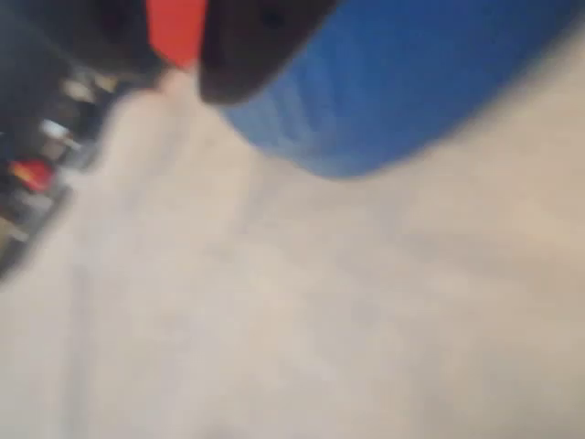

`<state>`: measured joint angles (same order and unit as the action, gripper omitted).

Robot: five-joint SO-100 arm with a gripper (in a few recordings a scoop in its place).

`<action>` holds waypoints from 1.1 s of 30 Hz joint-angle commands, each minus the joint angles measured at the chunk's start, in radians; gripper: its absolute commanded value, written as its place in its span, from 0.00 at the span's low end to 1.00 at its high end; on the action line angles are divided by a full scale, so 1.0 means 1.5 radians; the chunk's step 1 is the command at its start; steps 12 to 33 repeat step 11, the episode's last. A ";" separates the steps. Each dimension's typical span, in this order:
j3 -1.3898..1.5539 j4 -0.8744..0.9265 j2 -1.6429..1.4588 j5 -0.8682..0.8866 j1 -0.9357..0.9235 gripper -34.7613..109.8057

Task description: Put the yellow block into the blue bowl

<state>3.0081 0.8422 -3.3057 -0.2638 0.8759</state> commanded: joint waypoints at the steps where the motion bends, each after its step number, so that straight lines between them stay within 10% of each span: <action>1: 0.118 -0.019 -0.042 0.001 0.004 0.24; 33: 0.128 -0.016 -0.062 0.006 0.002 0.24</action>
